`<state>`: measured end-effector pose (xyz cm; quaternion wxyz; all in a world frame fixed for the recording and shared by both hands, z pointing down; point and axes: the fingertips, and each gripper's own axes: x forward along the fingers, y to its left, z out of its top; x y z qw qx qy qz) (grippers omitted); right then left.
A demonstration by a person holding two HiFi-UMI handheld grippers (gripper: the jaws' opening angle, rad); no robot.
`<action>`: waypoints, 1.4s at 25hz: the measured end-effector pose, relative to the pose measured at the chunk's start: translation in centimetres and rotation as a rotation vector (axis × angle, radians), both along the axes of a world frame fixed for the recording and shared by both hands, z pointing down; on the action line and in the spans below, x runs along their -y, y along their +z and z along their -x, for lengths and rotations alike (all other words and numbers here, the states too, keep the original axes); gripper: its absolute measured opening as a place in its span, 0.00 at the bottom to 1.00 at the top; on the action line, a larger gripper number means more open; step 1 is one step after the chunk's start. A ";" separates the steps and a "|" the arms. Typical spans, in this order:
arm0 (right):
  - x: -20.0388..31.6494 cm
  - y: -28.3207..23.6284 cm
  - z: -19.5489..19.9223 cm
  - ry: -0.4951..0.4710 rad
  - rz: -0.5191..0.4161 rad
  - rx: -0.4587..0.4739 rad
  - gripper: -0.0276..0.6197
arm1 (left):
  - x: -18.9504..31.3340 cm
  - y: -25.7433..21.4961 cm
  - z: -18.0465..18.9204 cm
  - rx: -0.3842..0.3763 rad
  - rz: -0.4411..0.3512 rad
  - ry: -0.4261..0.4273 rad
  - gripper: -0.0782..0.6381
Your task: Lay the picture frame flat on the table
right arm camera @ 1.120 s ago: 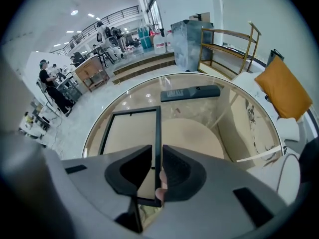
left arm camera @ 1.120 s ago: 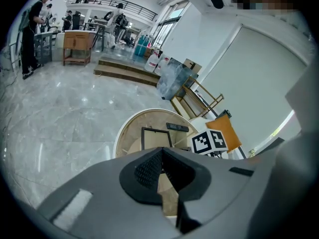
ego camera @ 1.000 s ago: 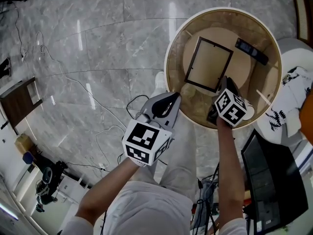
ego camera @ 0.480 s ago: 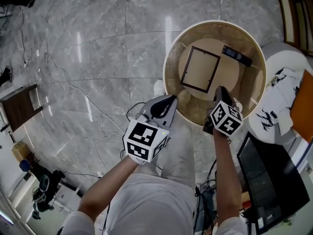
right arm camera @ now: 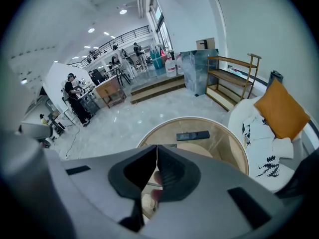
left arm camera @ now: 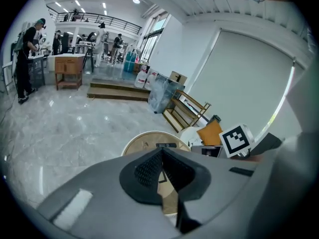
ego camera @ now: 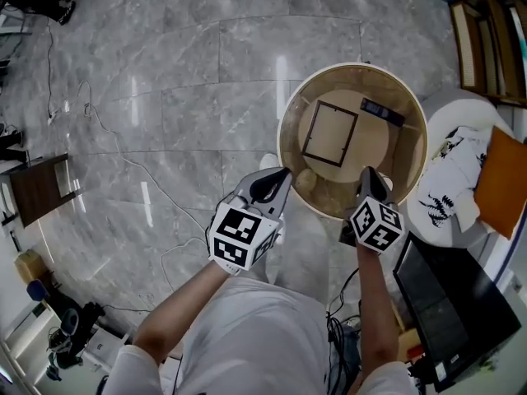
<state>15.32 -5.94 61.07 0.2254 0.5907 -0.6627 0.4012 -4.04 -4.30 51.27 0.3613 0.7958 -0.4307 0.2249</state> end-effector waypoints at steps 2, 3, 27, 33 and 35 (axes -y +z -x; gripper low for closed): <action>-0.3 -2.5 0.5 -0.022 -0.029 0.006 0.05 | 0.0 -1.3 0.3 0.003 -0.014 0.004 0.12; -0.5 -3.7 0.7 -0.036 -0.045 0.009 0.05 | -0.1 -1.9 0.4 0.005 -0.019 0.007 0.12; -6.9 -29.9 4.0 -0.217 -0.347 0.014 0.05 | -3.1 -18.4 1.7 -0.090 -0.203 0.092 0.12; -7.1 -32.0 3.7 -0.179 -0.390 0.016 0.05 | -3.4 -20.8 1.4 -0.097 -0.263 0.109 0.12; -7.3 -32.3 3.6 -0.175 -0.395 0.007 0.05 | -3.3 -21.2 1.4 -0.093 -0.275 0.109 0.12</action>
